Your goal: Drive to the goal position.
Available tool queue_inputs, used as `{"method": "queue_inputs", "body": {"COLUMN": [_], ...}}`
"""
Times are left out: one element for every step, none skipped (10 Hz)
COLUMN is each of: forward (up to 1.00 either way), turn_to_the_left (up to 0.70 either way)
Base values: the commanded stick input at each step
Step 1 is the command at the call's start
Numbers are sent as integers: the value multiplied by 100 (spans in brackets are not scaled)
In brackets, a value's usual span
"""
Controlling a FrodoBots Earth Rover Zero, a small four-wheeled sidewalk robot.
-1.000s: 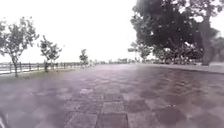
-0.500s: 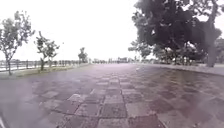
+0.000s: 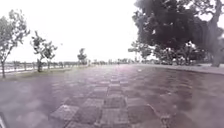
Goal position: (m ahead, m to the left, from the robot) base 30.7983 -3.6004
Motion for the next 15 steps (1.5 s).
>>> {"method": "queue_inputs", "body": {"forward": [100,100,100,100,100,100,100,100,100,100,100,100,100,100,100], "turn_to_the_left": [0,0,0,0,0,0,0,0,0,0,0,0,0,0,0]}}
